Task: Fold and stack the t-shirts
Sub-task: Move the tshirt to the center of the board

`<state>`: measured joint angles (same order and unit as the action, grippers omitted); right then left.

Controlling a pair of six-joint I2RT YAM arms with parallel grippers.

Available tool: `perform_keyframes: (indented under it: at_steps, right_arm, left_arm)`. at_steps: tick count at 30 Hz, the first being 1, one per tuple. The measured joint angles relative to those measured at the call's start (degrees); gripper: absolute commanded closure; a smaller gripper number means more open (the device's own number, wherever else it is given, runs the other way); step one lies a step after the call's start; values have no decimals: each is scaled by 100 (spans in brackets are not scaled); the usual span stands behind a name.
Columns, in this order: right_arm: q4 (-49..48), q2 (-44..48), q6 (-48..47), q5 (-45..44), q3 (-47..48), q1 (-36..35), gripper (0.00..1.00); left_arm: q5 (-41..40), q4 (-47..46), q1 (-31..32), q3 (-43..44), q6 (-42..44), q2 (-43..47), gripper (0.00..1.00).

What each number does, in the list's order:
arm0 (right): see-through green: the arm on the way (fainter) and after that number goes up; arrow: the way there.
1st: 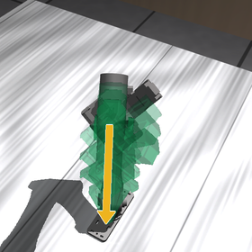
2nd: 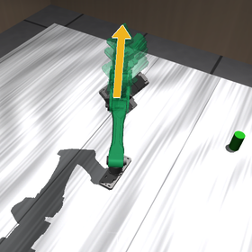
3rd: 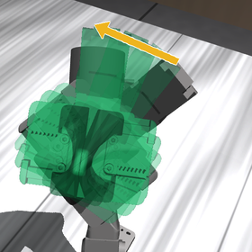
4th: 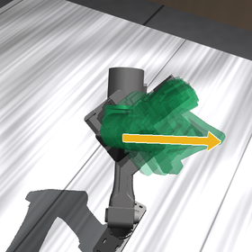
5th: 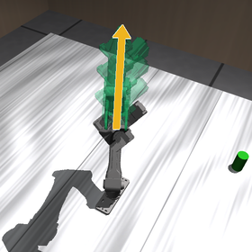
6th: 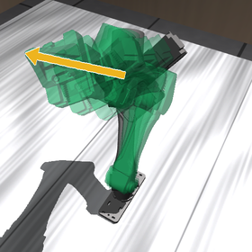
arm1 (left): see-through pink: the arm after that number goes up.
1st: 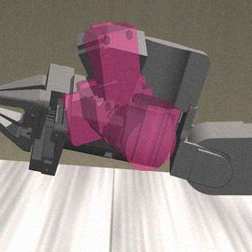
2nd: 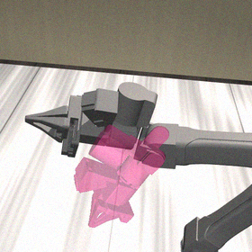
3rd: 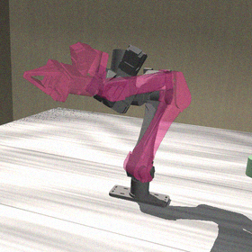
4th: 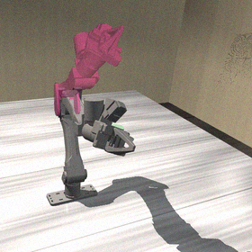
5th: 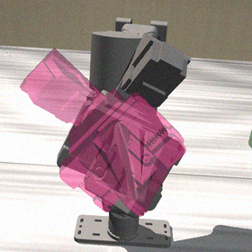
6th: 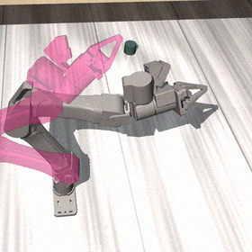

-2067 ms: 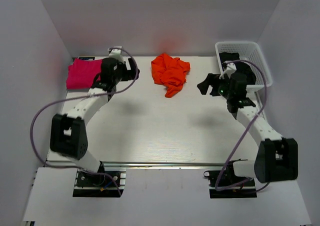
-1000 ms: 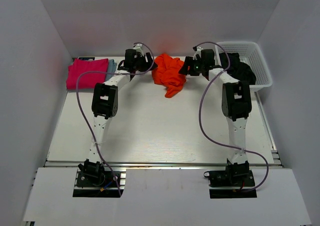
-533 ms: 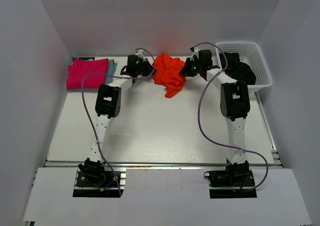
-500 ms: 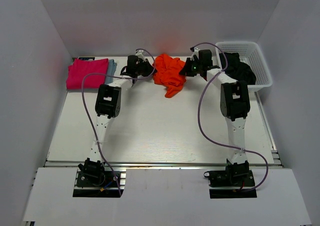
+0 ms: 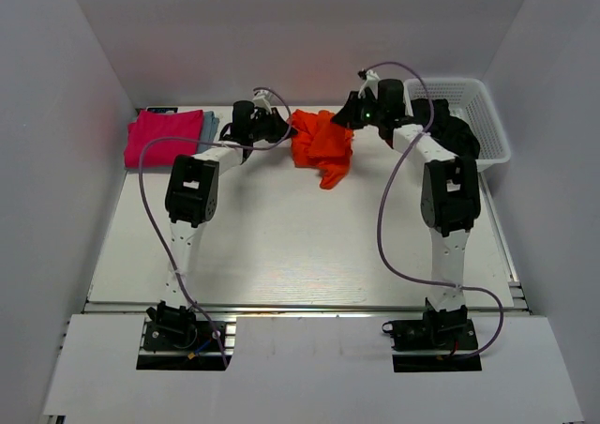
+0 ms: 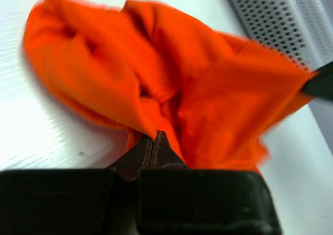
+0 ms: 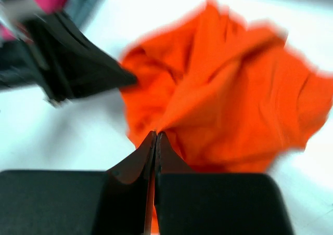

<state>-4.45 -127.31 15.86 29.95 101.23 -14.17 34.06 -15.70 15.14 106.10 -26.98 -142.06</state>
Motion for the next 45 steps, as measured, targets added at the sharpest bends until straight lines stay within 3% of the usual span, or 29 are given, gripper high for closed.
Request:
perform_keyframes:
  at_steps: [7, 15, 20, 25, 31, 34, 45]
  right_arm:
    - [-431, 1373, -17, 74, 4, -59, 100]
    - [-800, 2417, -87, -39, -138, -52, 100]
    - [-874, 3136, -229, -758, -649, -52, 100]
    - [-918, 4092, -461, -2085, -1478, -33, 100]
    - [-973, 5104, -911, -3781, -2214, -26, 100]
    - [-964, 5357, -1176, -4345, -2367, -24, 100]
    - [-883, 6205, -1676, -4721, -2938, -170, 100]
  left_arm:
    - [90, -245, 81, -999, 61, 949, 100]
    - [-387, -269, 188, -2389, 334, 2378, 100]
    - [-1196, -9, 225, -3209, 702, 3827, 100]
    - [-2649, 431, 225, -3862, 1080, 5530, 100]
    - [-4592, 1231, 186, -4009, 1300, 6959, 100]
    - [-5174, 1517, 197, -4072, 1353, 7458, 100]
    - [-5375, 2157, 345, -4111, 1440, 8703, 100]
